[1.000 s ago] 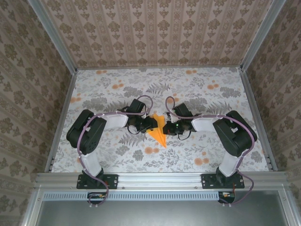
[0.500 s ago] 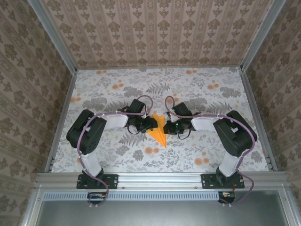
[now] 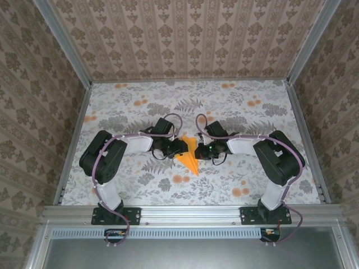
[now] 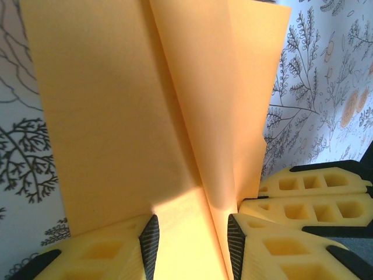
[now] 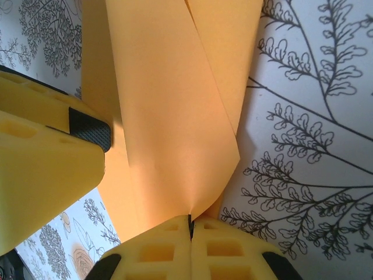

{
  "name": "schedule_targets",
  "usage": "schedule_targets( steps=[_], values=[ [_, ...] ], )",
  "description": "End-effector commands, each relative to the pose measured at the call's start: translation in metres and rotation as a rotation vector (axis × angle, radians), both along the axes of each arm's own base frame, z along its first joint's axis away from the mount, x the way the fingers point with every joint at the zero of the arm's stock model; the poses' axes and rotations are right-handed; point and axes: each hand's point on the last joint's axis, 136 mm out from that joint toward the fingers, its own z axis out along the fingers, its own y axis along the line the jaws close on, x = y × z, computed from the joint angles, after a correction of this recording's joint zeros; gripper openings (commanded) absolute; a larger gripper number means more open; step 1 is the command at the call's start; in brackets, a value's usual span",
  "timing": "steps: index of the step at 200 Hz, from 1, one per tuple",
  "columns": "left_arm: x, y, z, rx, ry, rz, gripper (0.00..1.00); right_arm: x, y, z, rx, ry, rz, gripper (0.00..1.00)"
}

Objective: Fold a paper plane with a square sheet of paper (fold left side to right side)
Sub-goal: Fourth fold the wing at the center of the table.

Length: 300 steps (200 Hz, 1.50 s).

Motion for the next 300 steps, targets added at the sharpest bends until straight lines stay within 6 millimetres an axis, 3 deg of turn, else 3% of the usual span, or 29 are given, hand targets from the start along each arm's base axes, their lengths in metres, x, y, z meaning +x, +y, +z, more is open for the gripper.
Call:
schedule_targets(
  steps=[1,40,78,139,223,272,300],
  values=[
    [0.002,0.004,0.003,0.034,-0.017,-0.004,0.42,-0.009,-0.008,-0.020,-0.082,0.041,0.015,0.05],
    [0.014,0.000,0.042,-0.002,-0.119,-0.026,0.43,-0.017,-0.015,-0.029,-0.118,0.068,0.017,0.05],
    [0.017,-0.023,0.053,-0.088,-0.097,-0.098,0.20,-0.020,-0.016,-0.032,-0.130,0.075,0.022,0.04],
    [0.018,-0.047,0.031,-0.125,-0.040,-0.151,0.13,-0.021,-0.015,-0.031,-0.137,0.073,0.030,0.04],
    [0.011,-0.016,-0.018,0.027,0.003,-0.109,0.12,-0.022,-0.018,-0.033,-0.171,0.077,0.045,0.04],
    [0.009,-0.007,-0.031,0.062,0.018,-0.094,0.11,-0.020,-0.015,-0.030,-0.165,0.069,0.047,0.05],
    [0.005,-0.002,-0.039,0.087,0.039,-0.089,0.10,-0.011,-0.012,-0.017,-0.143,0.034,0.034,0.07]
  ],
)
